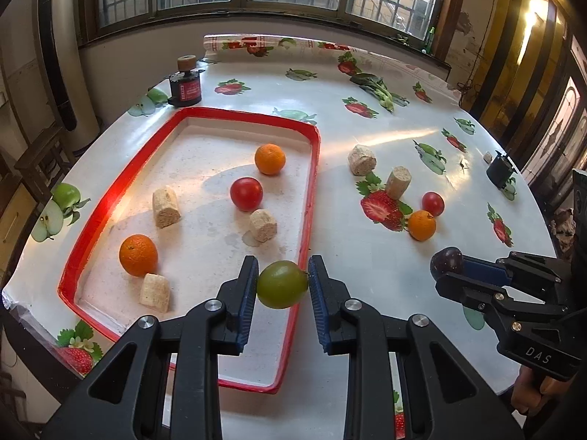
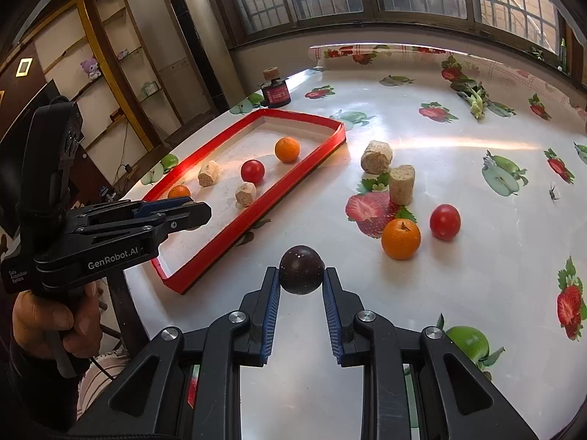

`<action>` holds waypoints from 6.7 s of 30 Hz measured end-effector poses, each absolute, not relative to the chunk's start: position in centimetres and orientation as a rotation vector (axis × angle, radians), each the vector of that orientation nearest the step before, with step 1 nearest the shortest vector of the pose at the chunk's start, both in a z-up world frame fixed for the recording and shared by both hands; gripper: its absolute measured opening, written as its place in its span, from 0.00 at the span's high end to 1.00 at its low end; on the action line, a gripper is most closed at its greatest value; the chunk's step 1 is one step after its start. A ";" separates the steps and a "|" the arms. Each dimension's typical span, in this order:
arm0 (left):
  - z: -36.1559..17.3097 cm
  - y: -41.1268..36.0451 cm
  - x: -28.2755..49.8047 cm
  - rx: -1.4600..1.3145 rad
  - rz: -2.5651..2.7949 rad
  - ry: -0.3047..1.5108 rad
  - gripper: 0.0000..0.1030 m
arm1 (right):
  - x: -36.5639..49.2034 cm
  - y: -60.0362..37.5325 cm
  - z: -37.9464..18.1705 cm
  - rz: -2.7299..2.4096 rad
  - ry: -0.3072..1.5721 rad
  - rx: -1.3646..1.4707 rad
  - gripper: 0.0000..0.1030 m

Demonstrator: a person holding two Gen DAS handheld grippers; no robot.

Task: Organize fruits
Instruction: 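Carry the green fruit and dark plum in both grippers over the tray, then open the left gripper to drop the green fruit while the right gripper releases the plum, then move both grippers back over the table toward an orange and red tomato, then grasp an orange with the left gripper while the right gripper grasps a red tomato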

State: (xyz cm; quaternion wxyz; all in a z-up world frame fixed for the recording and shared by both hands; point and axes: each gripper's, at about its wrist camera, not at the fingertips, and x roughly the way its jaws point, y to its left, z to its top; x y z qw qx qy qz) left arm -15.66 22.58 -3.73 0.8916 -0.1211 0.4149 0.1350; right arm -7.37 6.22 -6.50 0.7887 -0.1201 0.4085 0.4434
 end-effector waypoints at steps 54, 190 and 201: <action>-2.0 31.8 -13.3 -0.258 0.431 0.826 0.75 | -0.1 17.4 -4.3 0.997 0.846 -0.267 0.76; -8.8 11.5 -0.8 -0.181 -0.060 1.045 0.63 | 3.1 -5.3 -8.5 0.610 0.907 -0.099 0.43; -7.0 16.8 -4.5 -0.263 0.024 0.974 0.70 | 4.4 0.6 -9.5 0.706 0.921 -0.145 0.44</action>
